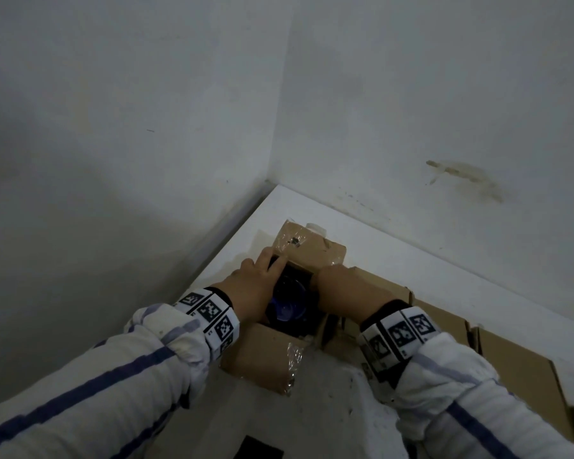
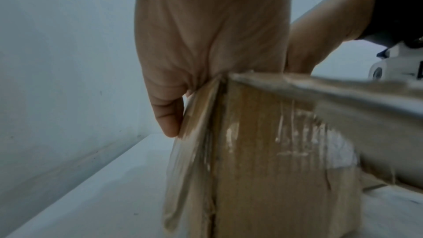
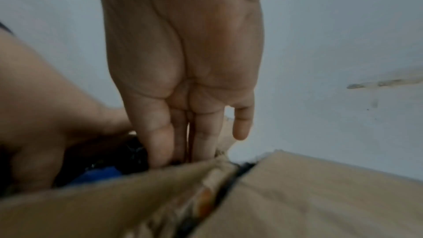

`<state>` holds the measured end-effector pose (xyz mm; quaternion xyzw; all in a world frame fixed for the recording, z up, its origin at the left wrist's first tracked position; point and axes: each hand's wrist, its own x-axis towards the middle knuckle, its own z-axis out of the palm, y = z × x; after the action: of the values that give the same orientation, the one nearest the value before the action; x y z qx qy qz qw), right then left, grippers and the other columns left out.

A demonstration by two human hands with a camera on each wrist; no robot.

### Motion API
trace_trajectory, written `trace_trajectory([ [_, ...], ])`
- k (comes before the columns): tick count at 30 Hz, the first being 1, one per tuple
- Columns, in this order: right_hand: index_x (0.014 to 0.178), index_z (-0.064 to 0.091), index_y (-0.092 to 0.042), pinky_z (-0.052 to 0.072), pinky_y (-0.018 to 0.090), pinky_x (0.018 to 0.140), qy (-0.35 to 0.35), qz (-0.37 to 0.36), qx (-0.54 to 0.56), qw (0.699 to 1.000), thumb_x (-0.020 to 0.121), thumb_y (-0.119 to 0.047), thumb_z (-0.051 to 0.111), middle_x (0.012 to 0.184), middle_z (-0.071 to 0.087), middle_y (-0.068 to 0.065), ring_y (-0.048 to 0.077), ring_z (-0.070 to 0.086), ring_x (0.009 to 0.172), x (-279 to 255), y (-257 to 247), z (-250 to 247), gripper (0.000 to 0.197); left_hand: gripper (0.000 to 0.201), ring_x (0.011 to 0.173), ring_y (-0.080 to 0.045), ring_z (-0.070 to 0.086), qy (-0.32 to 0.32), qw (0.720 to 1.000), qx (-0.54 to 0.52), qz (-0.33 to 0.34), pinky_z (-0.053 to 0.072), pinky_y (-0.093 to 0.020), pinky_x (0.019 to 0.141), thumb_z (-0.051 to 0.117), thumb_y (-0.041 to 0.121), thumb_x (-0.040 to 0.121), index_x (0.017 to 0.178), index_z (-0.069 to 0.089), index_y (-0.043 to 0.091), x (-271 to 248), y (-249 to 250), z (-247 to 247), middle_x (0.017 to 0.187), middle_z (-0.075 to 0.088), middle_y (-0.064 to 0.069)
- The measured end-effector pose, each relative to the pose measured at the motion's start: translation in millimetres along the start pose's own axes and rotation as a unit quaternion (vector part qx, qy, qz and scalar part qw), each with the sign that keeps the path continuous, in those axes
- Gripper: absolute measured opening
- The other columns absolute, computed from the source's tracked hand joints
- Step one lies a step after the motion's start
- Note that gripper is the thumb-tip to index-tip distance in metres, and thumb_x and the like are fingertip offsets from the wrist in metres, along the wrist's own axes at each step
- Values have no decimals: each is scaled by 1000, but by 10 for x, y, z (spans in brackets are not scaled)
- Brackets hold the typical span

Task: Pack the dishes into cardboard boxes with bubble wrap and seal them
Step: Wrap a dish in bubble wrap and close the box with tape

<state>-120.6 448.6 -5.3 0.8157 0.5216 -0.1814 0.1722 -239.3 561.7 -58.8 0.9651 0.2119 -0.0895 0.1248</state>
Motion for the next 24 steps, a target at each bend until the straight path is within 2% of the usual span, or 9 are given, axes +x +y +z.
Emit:
trace_trajectory([
  [7,110,55,-12,31,40,102,35,8,-27,999,92,-11,48,110,61,6,27,57,106,-58,-159,139,20,99,117,-34,38,3,1000,5,-7,48,-40,90,68,9,79,150,1,21,-28,33,-8,153,-2,-12],
  [9,96,57,-14,32,40,101,24,16,-18,999,91,-9,46,90,59,1,26,57,105,-55,-132,65,13,100,119,-34,37,-2,1000,5,-15,47,-39,91,68,10,79,150,-1,22,-37,36,3,153,-4,-12],
  [11,80,50,-16,30,40,101,32,18,-21,999,91,-8,45,72,46,-3,24,56,99,-66,-123,14,15,99,120,-35,36,-6,1000,3,-16,46,-40,93,67,11,80,150,-2,22,-47,42,-1,154,-5,-11],
  [13,78,52,-14,28,41,104,36,11,-35,999,91,-10,47,78,53,-2,24,56,94,-98,-170,35,14,98,121,-35,36,-7,1000,-6,-11,46,-41,94,68,13,80,150,0,22,-54,45,-13,153,-4,-11],
  [15,94,60,-13,25,42,108,36,-3,-48,998,90,-11,48,95,62,3,25,58,100,-122,-212,98,13,99,120,-36,36,-19,1000,-16,-4,45,-43,96,70,19,79,150,2,22,-48,33,-40,152,-2,-10],
  [18,99,63,-9,26,45,112,22,8,5,1000,90,-10,47,102,63,7,26,57,106,-111,-130,119,19,99,121,-37,37,-58,998,-27,4,42,-45,99,73,30,75,149,9,21,-18,1,-163,149,7,-9],
  [19,102,64,-7,31,44,109,30,6,46,998,89,-8,46,107,64,8,27,57,106,-106,-66,121,23,90,120,-36,37,-64,998,-14,2,42,-44,99,71,31,76,147,17,21,-6,10,-231,146,15,-8],
  [21,111,66,-10,44,36,98,87,4,140,986,88,-7,46,115,64,9,26,59,106,-129,66,122,31,57,116,-32,39,-32,999,23,-3,41,-41,95,62,26,79,131,40,17,35,74,-374,134,33,-9],
  [24,113,67,-13,43,26,89,192,25,217,957,89,-8,48,118,63,10,26,58,108,-269,243,169,31,27,110,-31,42,31,999,-27,-8,41,-40,91,53,19,82,108,50,13,121,355,-519,120,41,-10],
])
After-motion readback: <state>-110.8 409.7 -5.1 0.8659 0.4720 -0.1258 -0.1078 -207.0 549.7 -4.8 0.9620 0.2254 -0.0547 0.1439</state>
